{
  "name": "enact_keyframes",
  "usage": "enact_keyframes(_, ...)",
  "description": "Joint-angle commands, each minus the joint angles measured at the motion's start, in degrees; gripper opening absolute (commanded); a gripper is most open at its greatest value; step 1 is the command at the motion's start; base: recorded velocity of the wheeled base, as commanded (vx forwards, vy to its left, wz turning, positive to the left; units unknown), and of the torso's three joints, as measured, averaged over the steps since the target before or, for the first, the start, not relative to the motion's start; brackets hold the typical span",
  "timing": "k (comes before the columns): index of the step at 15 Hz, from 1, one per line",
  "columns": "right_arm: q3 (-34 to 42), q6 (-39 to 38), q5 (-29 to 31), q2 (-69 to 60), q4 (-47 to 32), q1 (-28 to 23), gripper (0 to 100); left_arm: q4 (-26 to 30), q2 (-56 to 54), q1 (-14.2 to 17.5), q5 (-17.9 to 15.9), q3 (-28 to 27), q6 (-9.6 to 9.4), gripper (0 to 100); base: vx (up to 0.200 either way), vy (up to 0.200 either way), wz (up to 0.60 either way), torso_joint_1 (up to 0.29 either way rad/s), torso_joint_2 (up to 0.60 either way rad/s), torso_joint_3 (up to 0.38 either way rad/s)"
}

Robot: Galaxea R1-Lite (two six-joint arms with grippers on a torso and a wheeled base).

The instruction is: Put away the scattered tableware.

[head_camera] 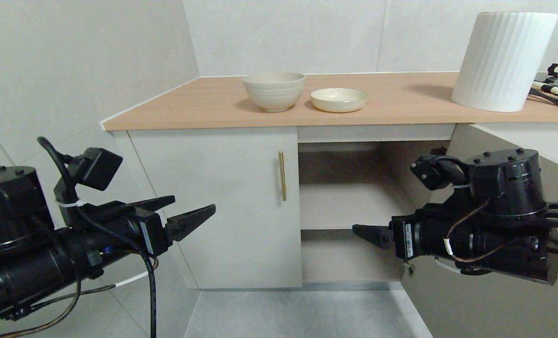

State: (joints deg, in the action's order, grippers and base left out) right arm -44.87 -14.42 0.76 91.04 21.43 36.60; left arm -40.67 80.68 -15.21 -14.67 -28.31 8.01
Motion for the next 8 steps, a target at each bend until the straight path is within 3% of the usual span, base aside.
enact_keyframes(1, 0.1, 0.0, -0.1, -0.3, 0.0, 0.1, 100, 0.2, 0.0, 0.0, 0.0, -0.4, 0.08, 100, 0.000, 0.000, 0.00, 0.000, 0.00, 0.000)
enact_keyframes(8, 0.5, 0.0, -0.1, -0.2, -0.1, 1.2, 100, 0.2, 0.4, 0.7, 0.0, -0.5, 0.08, 100, 0.200, 0.000, 0.00, 0.002, 0.00, 0.001)
